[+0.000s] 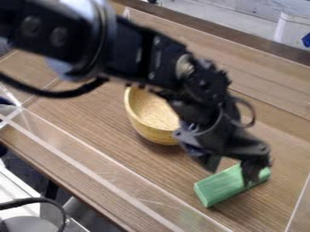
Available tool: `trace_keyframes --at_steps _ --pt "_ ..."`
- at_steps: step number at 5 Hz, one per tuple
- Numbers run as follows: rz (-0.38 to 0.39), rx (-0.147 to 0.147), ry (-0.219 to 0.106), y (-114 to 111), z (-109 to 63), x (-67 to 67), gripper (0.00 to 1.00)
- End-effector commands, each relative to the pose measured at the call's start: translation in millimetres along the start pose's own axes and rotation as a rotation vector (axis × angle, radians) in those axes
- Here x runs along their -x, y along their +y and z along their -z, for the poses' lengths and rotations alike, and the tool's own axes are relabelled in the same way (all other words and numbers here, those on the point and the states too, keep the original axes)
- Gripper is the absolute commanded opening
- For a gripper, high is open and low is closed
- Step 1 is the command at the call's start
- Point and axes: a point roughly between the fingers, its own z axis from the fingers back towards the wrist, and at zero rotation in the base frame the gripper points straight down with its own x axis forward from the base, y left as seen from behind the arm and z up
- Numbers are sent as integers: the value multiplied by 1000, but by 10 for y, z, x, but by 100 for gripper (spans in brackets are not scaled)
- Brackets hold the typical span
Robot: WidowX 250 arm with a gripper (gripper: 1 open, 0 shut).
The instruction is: Remove the green block from inside the brown bowl and put it on the table
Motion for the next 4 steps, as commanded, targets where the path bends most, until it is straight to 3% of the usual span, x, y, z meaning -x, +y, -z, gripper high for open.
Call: trace_keyframes --at_steps 1,2,4 --pt "30 25 -69 -123 -152 -290 100" --pt "38 41 -113 -183 -307 -512 0" --pt "30 103 -101 -74 -473 -741 0"
